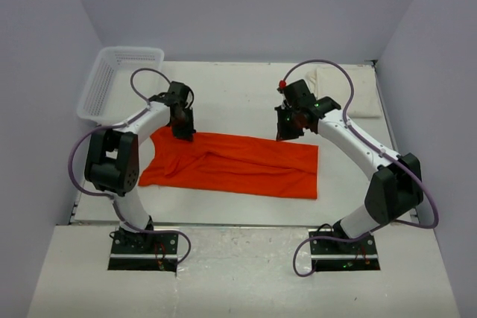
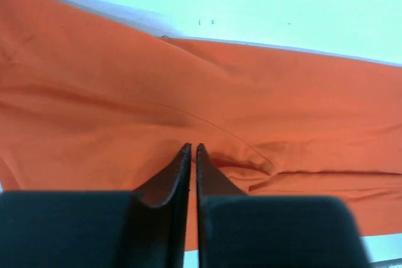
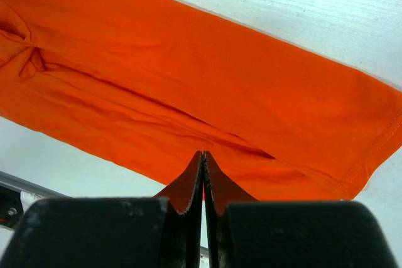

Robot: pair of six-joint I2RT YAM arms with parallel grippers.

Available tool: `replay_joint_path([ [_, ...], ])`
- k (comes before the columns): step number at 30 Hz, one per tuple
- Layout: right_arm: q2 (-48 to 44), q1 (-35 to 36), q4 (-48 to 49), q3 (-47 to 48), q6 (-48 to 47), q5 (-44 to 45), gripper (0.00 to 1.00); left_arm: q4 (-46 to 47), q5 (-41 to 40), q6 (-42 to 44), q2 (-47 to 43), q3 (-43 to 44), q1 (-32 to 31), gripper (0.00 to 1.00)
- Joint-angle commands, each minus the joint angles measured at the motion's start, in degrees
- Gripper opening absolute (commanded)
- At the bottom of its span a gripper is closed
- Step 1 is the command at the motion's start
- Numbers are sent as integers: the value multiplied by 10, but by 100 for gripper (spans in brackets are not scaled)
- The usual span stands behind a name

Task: Fold and stack the t-shirts
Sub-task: Fold the other side of the tshirt into a rectangle

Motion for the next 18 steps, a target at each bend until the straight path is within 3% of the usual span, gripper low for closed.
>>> replay_joint_path([
  [1,-20,-1,18,-8,-2,3,0,0,-6,12,20,19,0,1],
  [8,-30,-9,23,-24,-4,4,0,3,-10,9,9,-12,0,0],
  [14,-27,-9,31,-28,0,-8,0,-4,23,-5,-70,-66,-3,0],
  [18,-30,-9,37,-32,4,-13,0,-13,42,-40,-178,-128,-26,0],
])
